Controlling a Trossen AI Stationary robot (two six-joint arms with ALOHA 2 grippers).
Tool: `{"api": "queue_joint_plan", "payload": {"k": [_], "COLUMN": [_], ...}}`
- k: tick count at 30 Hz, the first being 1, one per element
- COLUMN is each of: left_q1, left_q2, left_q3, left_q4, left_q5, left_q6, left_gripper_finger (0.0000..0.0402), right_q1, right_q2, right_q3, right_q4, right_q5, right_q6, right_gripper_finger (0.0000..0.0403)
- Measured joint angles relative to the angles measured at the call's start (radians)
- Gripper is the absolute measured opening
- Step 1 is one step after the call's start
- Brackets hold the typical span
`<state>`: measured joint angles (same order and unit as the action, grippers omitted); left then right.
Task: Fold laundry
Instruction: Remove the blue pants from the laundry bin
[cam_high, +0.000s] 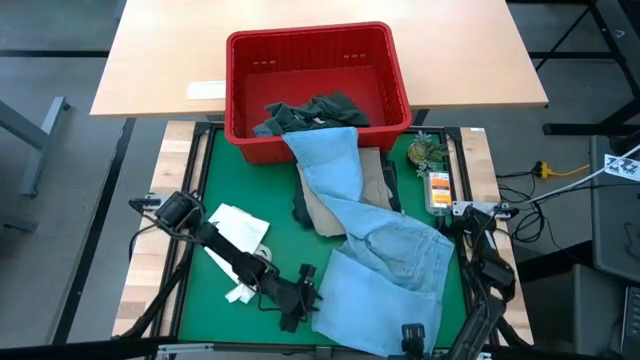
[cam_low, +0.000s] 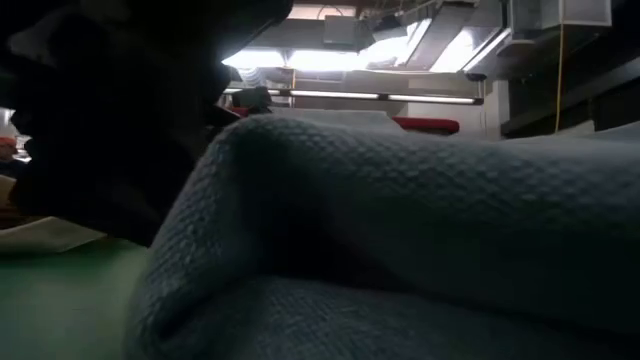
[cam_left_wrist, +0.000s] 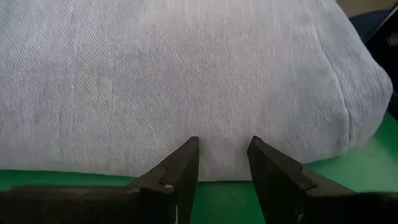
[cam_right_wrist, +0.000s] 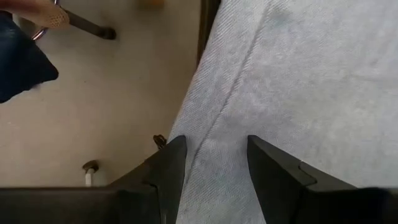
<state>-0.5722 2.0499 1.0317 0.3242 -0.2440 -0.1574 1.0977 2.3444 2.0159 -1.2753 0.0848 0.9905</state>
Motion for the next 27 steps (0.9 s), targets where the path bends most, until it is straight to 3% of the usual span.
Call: {"api": "queue_joint_plan", "payload": {"k": [13,21,27], "left_q1": [-0.012,-0.003,0.032], "left_q2": [-0.036,-0.161,-0.187], "left_q3": [-0.002,-0.003,-0.002], "left_q4": [-0.087,-0.060,0.099], "left_q5": [0.028,-0.004,-0.034], "left_q6": [0.007,0.011,0.084], "left_gripper_finger": [0.0136,0.0136,0.0137], "right_q1": [0.002,0.002,-0.013], "right_q2": [0.001,0.000,-0.019], "right_q3": [0.060,0.231,0.251], "right_q4": [-0.043,-0.300,-0.298], "right_q5": [-0.089,0.005,0.115], "right_q6": [-0.011,0.001,-0.029], "right_gripper_finger": [0.0172,0.0172,0.0172]}}
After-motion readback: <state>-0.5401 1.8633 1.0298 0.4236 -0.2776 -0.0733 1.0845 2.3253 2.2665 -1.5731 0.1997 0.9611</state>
